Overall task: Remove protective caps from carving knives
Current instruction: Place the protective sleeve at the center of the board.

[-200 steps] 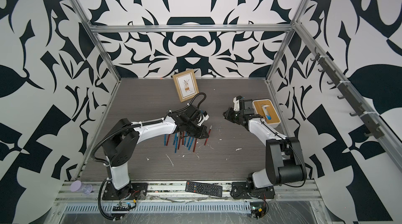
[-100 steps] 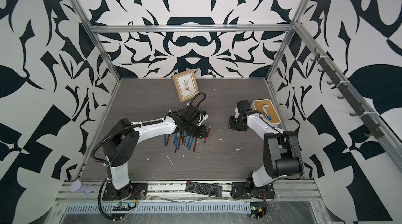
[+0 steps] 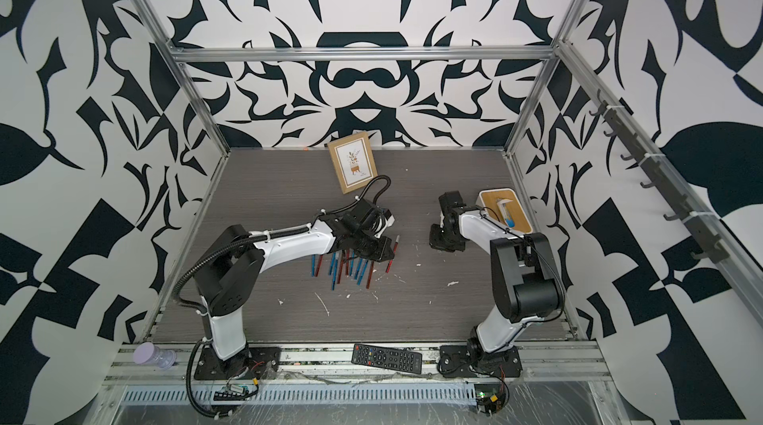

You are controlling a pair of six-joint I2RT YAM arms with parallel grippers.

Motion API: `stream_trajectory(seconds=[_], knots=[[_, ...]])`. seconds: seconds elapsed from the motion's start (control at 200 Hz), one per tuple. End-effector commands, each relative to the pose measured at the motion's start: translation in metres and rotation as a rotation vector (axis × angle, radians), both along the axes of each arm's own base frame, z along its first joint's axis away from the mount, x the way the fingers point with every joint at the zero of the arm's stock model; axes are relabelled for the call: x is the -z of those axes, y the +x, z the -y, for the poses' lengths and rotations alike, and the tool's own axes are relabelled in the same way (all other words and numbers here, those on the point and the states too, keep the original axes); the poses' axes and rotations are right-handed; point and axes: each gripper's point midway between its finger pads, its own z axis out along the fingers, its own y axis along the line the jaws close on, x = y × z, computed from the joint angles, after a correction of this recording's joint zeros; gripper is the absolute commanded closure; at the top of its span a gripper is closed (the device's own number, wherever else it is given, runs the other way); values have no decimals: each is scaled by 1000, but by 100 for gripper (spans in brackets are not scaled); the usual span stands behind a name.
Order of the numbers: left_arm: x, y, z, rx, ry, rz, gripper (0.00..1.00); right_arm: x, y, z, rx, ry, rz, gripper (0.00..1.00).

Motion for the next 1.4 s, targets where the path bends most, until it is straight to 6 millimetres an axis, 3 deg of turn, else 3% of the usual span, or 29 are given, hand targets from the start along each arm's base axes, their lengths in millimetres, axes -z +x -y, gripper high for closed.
stream_trajectory(seconds=[0.0,0.785,1.13,1.395], knots=[[8,1,-3,-12,22,-15,100,-9,8,0,-7,-24,21,88],[10,5,-4,-30,35,-12,100,0,5,0,-16,-45,-4,77],[3,10,2,-59,35,-23,100,-41,15,-14,-32,65,84,71],[-2,18,10,-103,62,-53,100,-66,16,5,18,131,135,65]])
